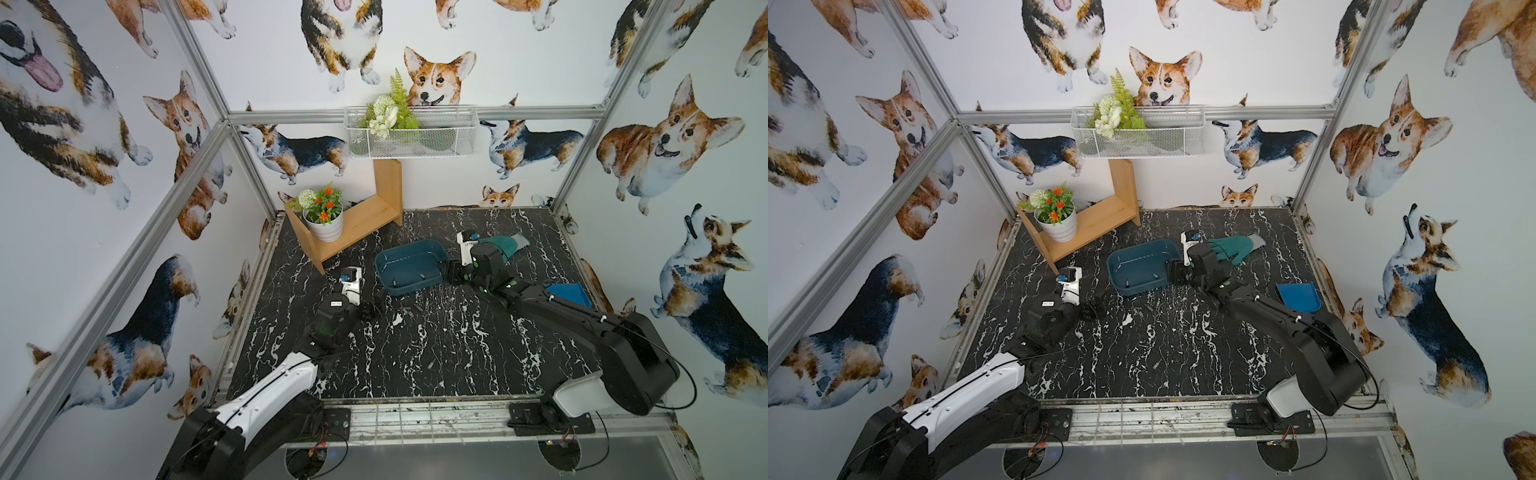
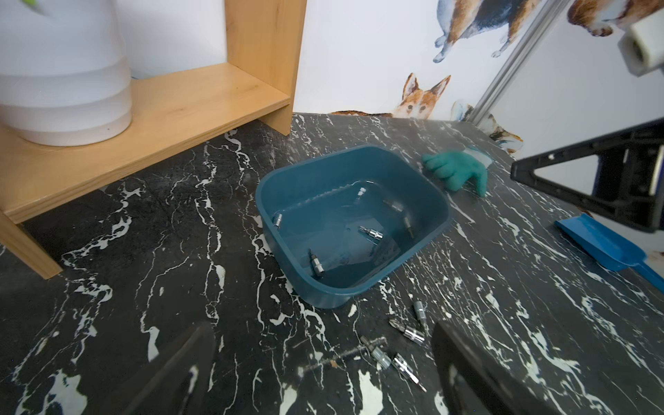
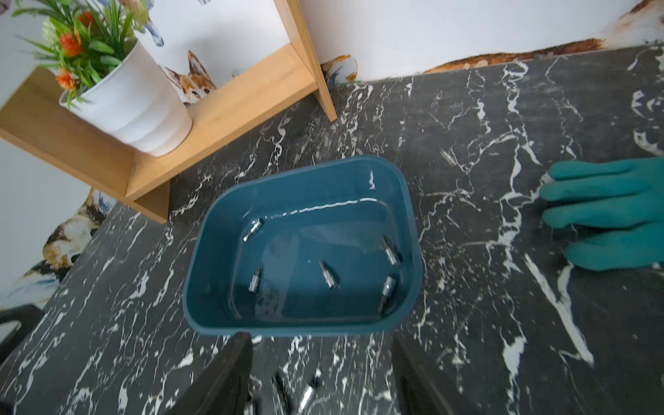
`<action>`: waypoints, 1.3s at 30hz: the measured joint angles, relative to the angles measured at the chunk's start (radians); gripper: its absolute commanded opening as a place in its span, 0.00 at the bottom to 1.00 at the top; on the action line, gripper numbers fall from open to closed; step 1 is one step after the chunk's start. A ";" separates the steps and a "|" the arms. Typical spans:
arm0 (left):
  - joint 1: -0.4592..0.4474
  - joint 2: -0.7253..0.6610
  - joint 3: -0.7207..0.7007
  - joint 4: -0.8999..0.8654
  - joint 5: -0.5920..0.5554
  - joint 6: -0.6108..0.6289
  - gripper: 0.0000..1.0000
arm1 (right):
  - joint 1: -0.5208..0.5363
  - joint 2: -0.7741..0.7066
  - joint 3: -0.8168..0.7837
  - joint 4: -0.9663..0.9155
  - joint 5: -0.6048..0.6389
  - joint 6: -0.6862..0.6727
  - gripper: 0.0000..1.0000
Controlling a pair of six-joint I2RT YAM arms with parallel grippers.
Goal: Put the bit on the desktop into the storage box
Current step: Place the screwdriver bit in the storage box, then pick up the screwdriver bit from the center of the board.
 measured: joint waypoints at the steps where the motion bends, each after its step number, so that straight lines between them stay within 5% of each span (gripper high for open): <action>1: -0.010 -0.015 0.000 -0.018 0.011 0.000 1.00 | 0.000 -0.030 -0.038 0.010 0.005 -0.006 0.70; 17: -0.408 -0.035 0.101 -0.293 -0.110 -0.119 1.00 | 0.000 -0.378 -0.441 0.254 0.141 -0.078 1.00; 27: -0.663 0.218 0.273 -0.404 -0.249 -0.212 1.00 | 0.000 -0.447 -0.491 0.288 0.236 -0.102 1.00; 39: -0.809 0.527 0.468 -0.539 -0.276 -0.301 0.88 | -0.002 -0.488 -0.524 0.301 0.360 -0.090 1.00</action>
